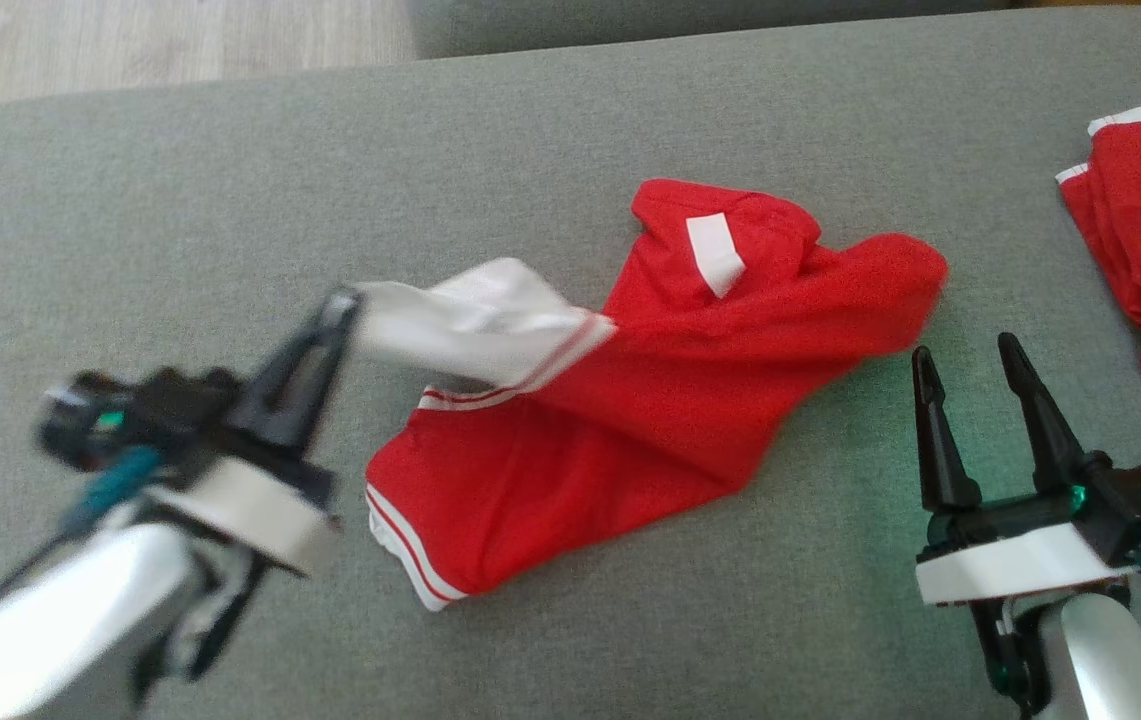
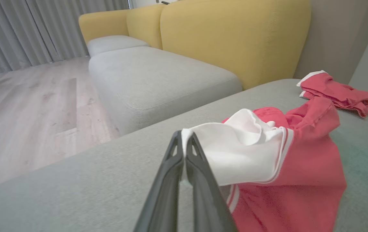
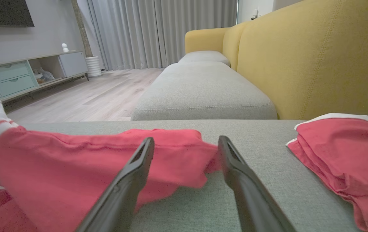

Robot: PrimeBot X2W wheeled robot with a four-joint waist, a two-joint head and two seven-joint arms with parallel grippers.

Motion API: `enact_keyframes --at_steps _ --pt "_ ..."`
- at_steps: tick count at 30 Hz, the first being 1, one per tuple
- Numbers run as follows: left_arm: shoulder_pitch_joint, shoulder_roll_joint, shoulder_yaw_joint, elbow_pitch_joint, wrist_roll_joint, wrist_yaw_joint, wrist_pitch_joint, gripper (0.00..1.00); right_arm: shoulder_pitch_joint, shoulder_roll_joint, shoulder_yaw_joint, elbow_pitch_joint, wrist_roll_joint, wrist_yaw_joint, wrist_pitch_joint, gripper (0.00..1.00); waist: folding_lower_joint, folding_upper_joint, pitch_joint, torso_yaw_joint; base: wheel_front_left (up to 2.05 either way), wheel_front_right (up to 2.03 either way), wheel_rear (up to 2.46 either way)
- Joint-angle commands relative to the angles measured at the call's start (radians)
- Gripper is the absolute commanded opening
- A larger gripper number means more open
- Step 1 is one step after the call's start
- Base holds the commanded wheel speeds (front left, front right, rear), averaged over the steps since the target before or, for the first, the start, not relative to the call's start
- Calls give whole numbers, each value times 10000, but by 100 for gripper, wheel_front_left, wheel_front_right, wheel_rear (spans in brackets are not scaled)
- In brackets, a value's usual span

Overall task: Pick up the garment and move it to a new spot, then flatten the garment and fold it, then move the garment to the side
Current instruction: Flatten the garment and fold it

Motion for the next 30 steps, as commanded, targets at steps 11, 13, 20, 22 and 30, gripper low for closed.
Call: enact_keyframes --at_steps 11,13,20,22,30 --pt "579 3292 2146 -1294 -851 845 -684 0 73 -113 263 -219 74 67 -36 100 0 0 28 192 0 0 0" --pt "623 3453 2271 -1120 -930 838 -766 0 86 -161 321 -172 101 67 -36 100 0 0 42 211 0 0 0" --pt "535 3543 2606 -518 -1022 679 -1017 0 166 -353 427 148 223 67 -36 100 0 0 141 399 0 0 0" --pt "449 3560 2636 -271 -860 705 -1059 0 186 -440 590 386 330 67 -36 100 0 0 174 453 0 0 0" --pt "251 3344 2721 27 -606 544 -1189 0 -519 -947 1754 957 994 67 -36 100 0 0 406 688 0 0 0"
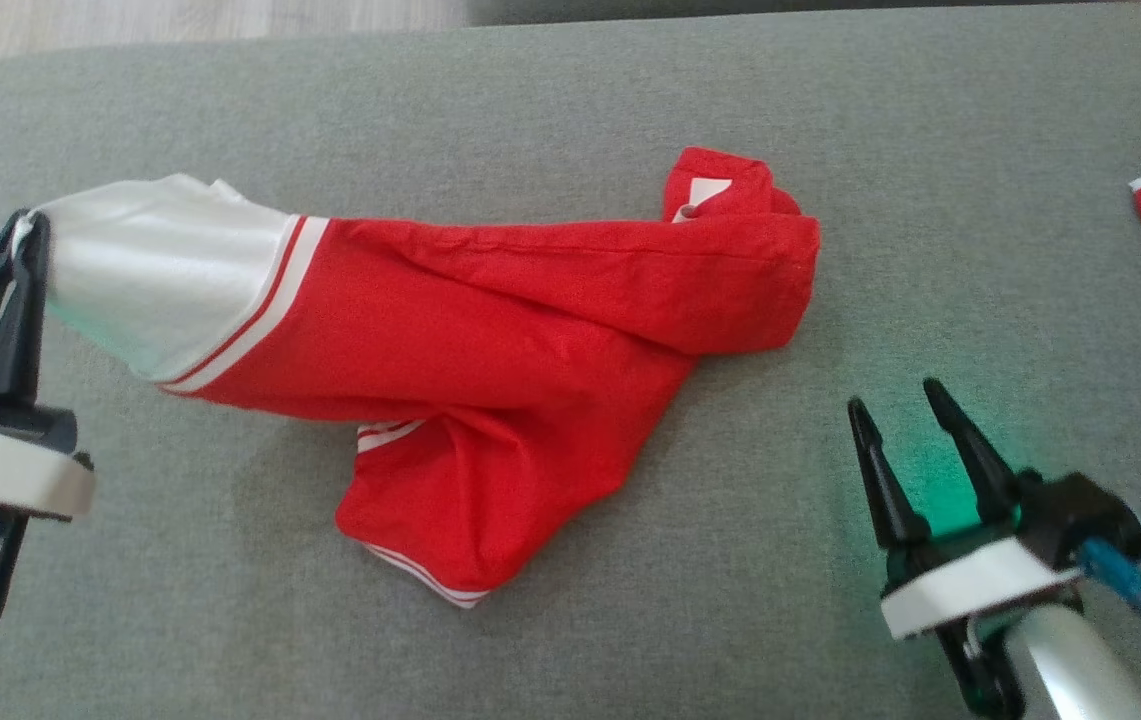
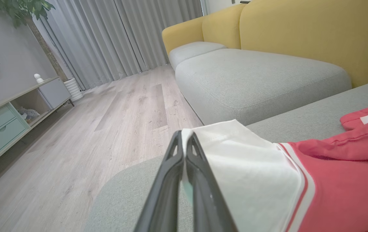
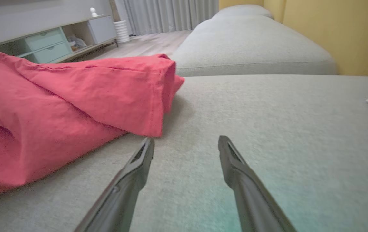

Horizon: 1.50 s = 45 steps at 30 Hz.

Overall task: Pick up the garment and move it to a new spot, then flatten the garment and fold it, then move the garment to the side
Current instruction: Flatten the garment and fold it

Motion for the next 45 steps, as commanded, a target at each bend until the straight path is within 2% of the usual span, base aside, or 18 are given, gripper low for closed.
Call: enact_keyframes --at_steps 1,14,26,28,32,34,35,36,37,38,45 --pt "-579 445 659 -114 86 -3 -150 0 -533 -226 287 -285 102 67 -36 100 0 0 54 70 0 0 0" --pt "-1065 -73 476 -13 353 -359 -84 0 -2779 -1045 2358 1123 2707 67 -36 100 0 0 299 701 0 0 0" --pt "-1236 -294 357 20 459 -433 -49 0 -3674 -1133 3227 1870 3435 67 -36 100 0 0 404 877 0 0 0" --pt "-1247 -312 332 24 473 -441 -33 0 -3737 -1141 3276 1874 3459 67 -36 91 0 0 403 885 0 0 0" --pt "-1238 -310 314 21 472 -432 -19 0 -3742 -1170 3258 1803 3440 67 -36 84 0 0 380 869 0 0 0" --pt "-1218 -297 306 22 463 -423 -16 0 -3693 -1194 3196 1731 3417 67 -36 74 0 0 349 848 0 0 0" --pt "-1201 -285 303 22 456 -415 -14 0 -3664 -1203 3170 1690 3409 67 -36 50 0 0 324 830 0 0 0" --pt "-1182 -269 304 20 443 -411 -14 0 -3634 -1211 3149 1651 3412 67 -36 40 0 0 300 813 0 0 0" --pt "-1162 -251 309 20 428 -408 -17 0 -3608 -1220 3150 1619 3414 67 -36 15 0 0 276 795 0 0 0" --pt "-1141 -233 313 21 414 -402 -20 0 -3589 -1230 3165 1587 3419 67 -36 0 0 0 248 774 0 0 0" --pt "-1124 -29 485 -103 455 -401 -104 0 -3547 -1311 2954 1048 3622 67 -36 0 0 0 39 498 0 0 0"
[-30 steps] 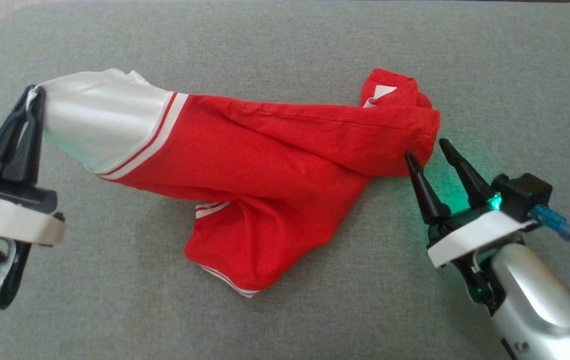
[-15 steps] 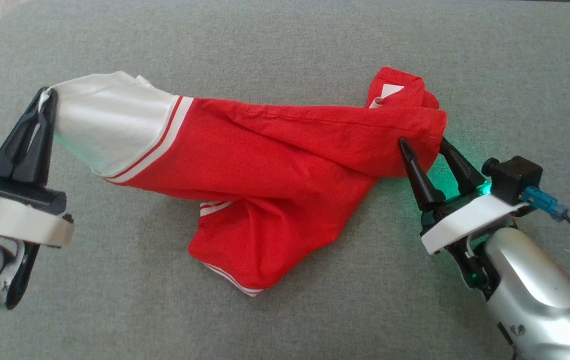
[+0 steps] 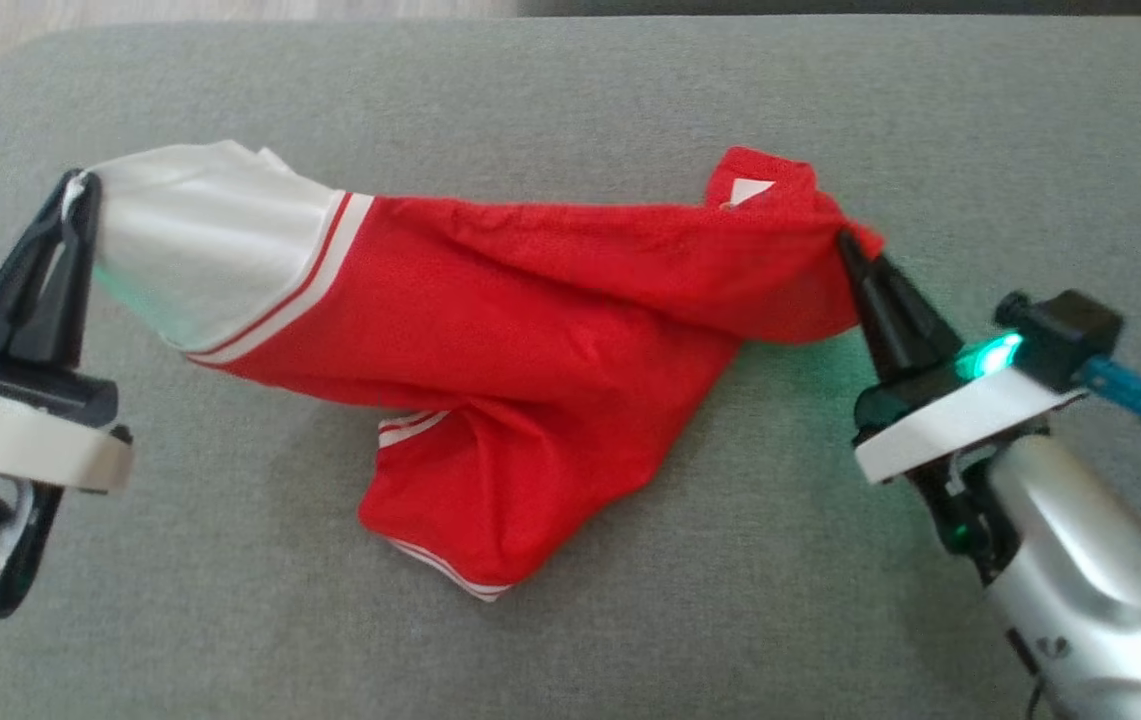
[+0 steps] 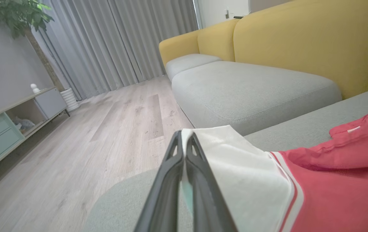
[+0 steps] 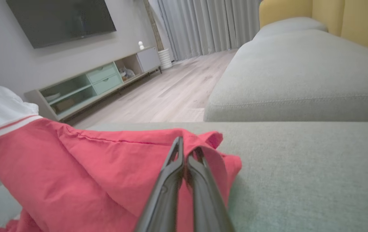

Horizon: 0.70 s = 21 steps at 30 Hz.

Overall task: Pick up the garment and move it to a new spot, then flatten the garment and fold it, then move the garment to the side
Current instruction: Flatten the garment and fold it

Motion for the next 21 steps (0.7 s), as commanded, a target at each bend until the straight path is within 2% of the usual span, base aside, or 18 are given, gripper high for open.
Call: enact_keyframes --at_steps 1,4,5,8,14,21 --pt "-461 654 713 -219 106 27 -136 0 85 -203 -114 -521 156 67 -38 0 0 0 -96 -140 0 0 0" --pt "-658 914 898 -405 367 -18 -188 0 -3 -626 -297 -1091 474 67 -38 0 0 0 -269 -386 0 0 0" --pt "-885 1097 1064 -536 619 -79 -221 0 -167 -1145 -335 -1471 696 67 -38 0 0 0 -421 -555 0 0 0" --pt "-1351 1289 1377 -718 1115 -196 -267 0 -490 -2070 -459 -2074 1114 67 -36 0 0 0 -703 -768 0 0 0" --pt "-2377 1571 1981 -1188 1998 -544 -298 0 -1282 -3661 -890 -3493 1975 67 573 0 0 0 -1259 -1218 0 0 0" --pt "-3931 1843 2391 -1704 2687 -1198 -29 0 -2322 -4663 -1628 -4702 2548 67 1492 0 0 0 -1794 -1664 0 0 0"
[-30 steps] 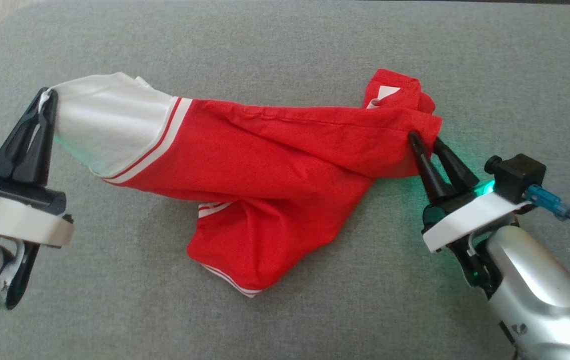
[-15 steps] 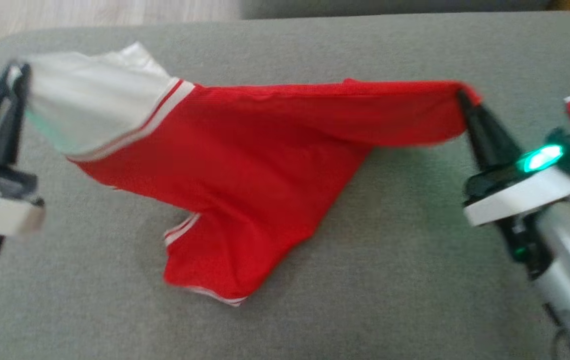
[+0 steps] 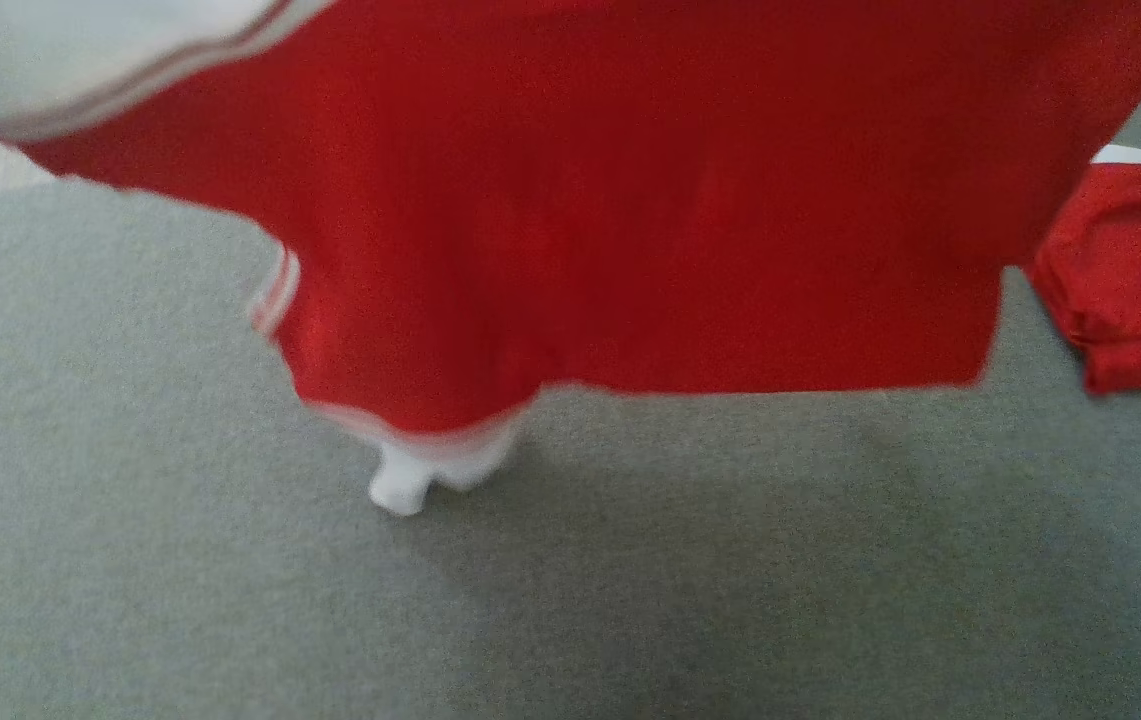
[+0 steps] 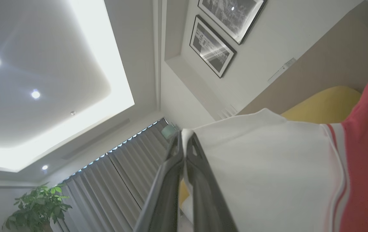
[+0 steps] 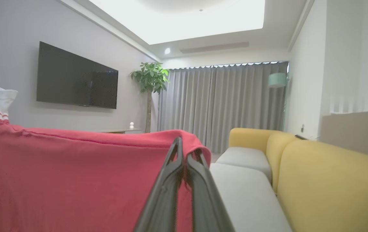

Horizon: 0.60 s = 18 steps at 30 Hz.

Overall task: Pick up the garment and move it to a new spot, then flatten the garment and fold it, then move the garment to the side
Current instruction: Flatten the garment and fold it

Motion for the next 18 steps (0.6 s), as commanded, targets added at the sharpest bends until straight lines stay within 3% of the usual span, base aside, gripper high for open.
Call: enact_keyframes --at_steps 1,10,18 --pt "-878 551 797 -195 142 -124 240 0 -522 -427 -254 -356 77 67 139 0 2 0 -197 -232 0 0 0" --pt "-2968 -92 872 313 324 -1158 1092 0 -2092 -400 -360 70 -8 67 268 0 2 0 -188 -462 0 0 0" --pt "-3988 -1267 20 2305 242 -2209 2263 0 -3750 109 1021 1806 -140 67 416 0 2 0 738 -200 0 0 0"
